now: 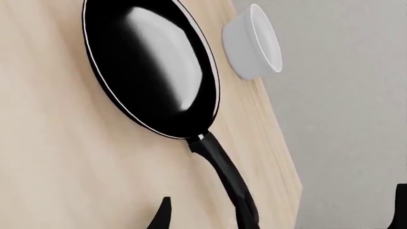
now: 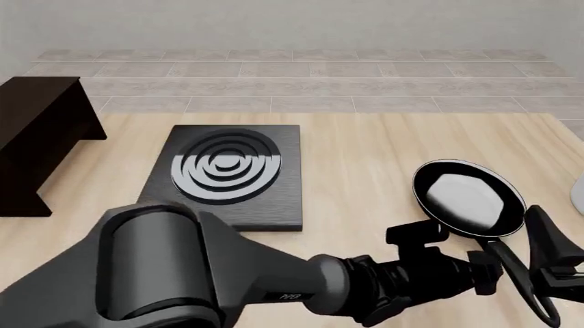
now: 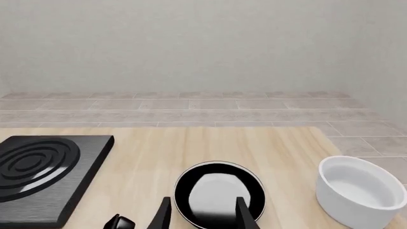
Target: Put the frying pan on top of the cabinet.
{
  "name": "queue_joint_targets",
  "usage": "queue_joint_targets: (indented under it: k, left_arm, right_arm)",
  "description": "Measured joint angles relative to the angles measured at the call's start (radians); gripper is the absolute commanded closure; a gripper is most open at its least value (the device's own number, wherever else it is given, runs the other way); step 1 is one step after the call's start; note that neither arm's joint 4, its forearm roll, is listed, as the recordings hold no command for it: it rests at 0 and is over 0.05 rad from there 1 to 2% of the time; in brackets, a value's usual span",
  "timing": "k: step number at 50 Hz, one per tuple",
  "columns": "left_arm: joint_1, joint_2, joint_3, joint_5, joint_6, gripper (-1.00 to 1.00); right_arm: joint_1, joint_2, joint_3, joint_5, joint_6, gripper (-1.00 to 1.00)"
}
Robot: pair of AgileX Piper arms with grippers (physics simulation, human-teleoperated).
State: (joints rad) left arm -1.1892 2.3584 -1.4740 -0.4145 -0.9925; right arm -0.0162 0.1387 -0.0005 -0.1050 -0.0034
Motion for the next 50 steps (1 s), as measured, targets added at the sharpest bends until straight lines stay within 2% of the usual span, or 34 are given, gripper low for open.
queue_joint_targets:
  k: [50]
  left_arm:
    - [-0.031, 0.050, -0.126, 0.049, 0.022, -1.00]
  right_arm:
    - [-0.004, 0.033, 0.000, -0.024, 0.008, -1.00]
